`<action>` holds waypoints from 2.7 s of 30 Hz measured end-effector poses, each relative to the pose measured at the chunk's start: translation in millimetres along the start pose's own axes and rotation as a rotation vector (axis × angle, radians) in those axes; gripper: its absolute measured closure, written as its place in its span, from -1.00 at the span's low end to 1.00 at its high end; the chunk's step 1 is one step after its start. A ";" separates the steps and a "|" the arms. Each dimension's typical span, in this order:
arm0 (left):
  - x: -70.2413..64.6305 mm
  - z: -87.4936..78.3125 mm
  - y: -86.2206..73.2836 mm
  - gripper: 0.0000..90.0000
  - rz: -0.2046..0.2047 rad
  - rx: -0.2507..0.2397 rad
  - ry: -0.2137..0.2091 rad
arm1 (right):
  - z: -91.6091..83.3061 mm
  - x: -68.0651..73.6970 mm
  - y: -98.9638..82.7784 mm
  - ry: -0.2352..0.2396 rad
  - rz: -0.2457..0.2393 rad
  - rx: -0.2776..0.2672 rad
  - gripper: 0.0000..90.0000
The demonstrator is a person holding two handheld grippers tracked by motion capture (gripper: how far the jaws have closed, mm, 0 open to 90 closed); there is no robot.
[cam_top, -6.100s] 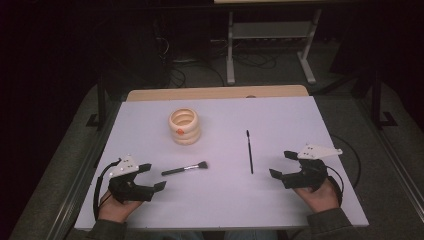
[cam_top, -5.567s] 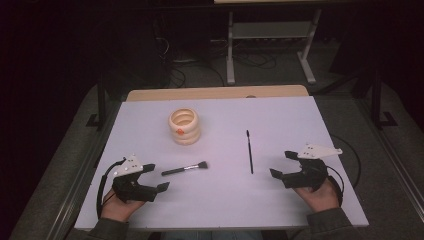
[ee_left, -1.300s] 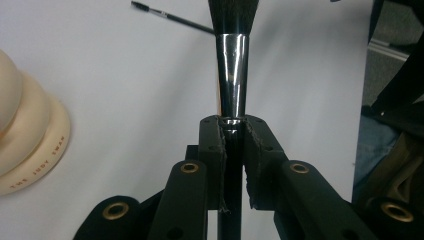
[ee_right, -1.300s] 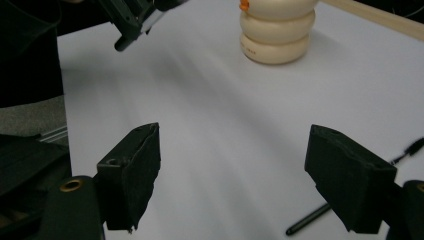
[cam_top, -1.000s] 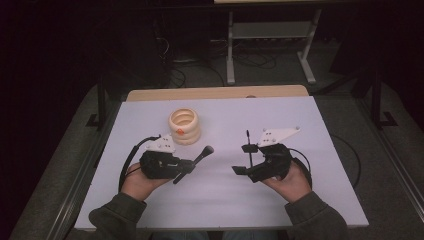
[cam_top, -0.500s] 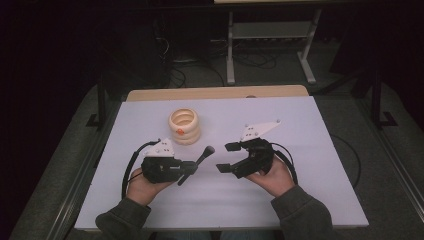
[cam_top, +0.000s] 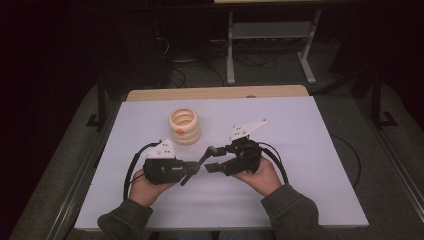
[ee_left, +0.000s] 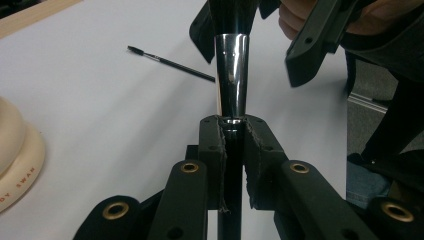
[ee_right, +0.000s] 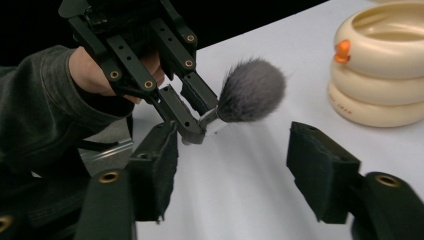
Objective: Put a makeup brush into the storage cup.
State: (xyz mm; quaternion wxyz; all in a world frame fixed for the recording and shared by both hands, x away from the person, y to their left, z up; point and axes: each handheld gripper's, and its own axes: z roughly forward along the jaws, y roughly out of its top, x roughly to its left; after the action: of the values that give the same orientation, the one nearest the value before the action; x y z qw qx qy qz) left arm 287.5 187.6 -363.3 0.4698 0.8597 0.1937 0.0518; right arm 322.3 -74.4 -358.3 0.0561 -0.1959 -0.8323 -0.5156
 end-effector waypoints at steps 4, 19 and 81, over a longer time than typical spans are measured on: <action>-1.1 3.7 0.3 0.76 0.002 0.000 -0.007 | 4.5 0.2 -0.1 0.011 -0.001 0.004 0.00; -4.9 9.5 2.8 0.76 0.031 -0.006 0.005 | 6.5 -11.4 -5.1 0.122 0.094 -0.045 0.65; 1.6 -15.7 -49.9 0.14 -0.077 0.035 0.181 | -20.5 -40.6 72.1 -0.089 0.000 0.127 0.70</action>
State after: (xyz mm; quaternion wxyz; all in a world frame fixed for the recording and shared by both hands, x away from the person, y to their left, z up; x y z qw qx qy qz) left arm 270.5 224.7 -396.1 0.4370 0.8515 0.2693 0.1075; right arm 384.9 -75.1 -300.5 0.0314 -0.2149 -0.8649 -0.4526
